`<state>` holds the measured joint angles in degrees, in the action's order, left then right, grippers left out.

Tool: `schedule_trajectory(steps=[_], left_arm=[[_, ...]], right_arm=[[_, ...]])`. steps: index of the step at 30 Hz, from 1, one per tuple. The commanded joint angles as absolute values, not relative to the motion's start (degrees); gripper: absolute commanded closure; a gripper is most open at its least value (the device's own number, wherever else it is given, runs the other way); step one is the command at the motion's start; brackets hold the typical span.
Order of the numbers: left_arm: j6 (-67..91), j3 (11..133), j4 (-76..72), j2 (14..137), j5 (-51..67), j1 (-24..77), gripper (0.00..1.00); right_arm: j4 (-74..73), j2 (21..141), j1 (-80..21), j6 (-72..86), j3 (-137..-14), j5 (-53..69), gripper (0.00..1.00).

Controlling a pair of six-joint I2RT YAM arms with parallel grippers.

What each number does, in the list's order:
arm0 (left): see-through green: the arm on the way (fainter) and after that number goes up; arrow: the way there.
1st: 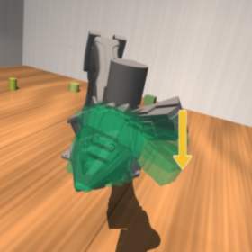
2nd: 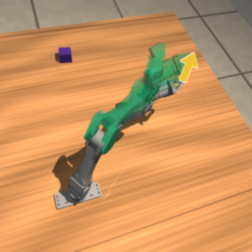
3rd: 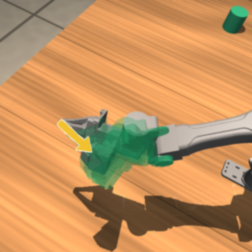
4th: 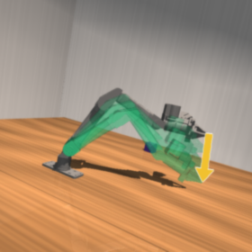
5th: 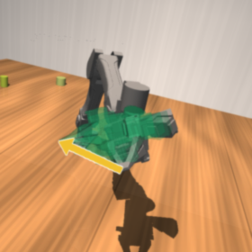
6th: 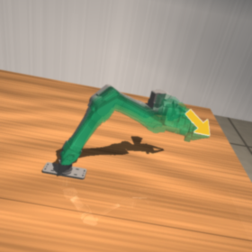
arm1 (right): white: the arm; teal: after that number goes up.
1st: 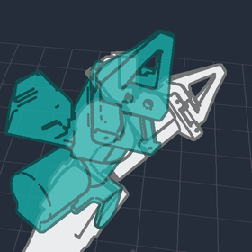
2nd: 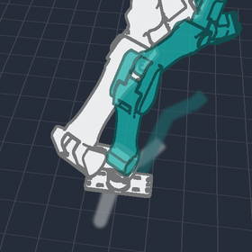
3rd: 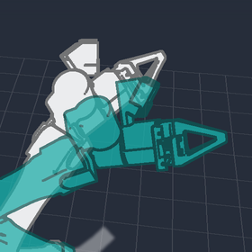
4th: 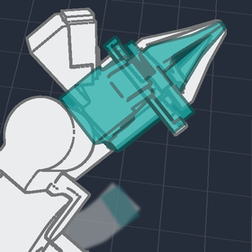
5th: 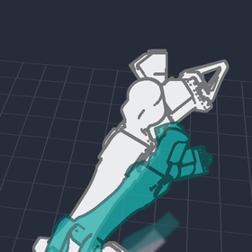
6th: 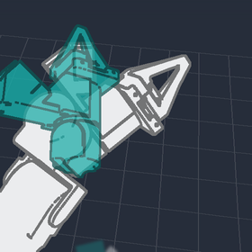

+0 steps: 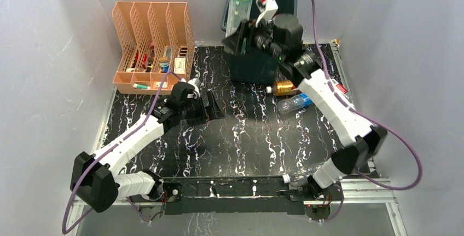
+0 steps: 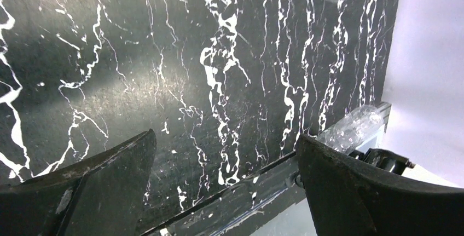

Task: Put the plastic bottles in the bin
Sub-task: Place the plastic bottle in the trash bin.

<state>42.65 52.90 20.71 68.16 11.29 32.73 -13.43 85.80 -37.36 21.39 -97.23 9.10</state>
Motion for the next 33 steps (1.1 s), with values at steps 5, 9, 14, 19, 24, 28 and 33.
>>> schedule_trajectory(steps=[5, 9, 14, 19, 24, 28, 33], left_arm=[[44.67, 47.73, 15.19, 66.34, 16.37, 33.90, 0.02], [44.91, 46.85, 14.88, 65.62, 16.54, 34.38, 0.02], [44.91, 47.26, 15.05, 65.65, 16.85, 34.78, 0.02], [45.14, 46.69, 13.39, 66.50, 17.47, 35.06, 0.02], [44.38, 48.31, 11.75, 70.17, 18.82, 35.11, 0.02], [42.99, 50.19, 10.42, 73.45, 20.12, 35.07, 0.02], [41.79, 51.52, 8.94, 77.02, 21.59, 35.07, 0.02]], right_arm=[[-6.59, 104.47, -24.94, 22.17, -118.74, 14.39, 0.50], [-5.24, 110.15, -19.24, 25.00, -124.03, 17.65, 0.50], [-6.17, 114.37, -15.14, 25.69, -129.25, 19.67, 0.45], [-9.24, 118.09, -13.80, 25.30, -134.14, 21.26, 0.30], [-10.64, 119.50, -13.73, 24.68, -134.13, 21.45, 0.19], [-12.21, 119.00, -13.66, 23.15, -132.68, 20.88, 0.03], [-12.92, 117.99, -13.71, 21.23, -131.23, 19.84, 0.02]])
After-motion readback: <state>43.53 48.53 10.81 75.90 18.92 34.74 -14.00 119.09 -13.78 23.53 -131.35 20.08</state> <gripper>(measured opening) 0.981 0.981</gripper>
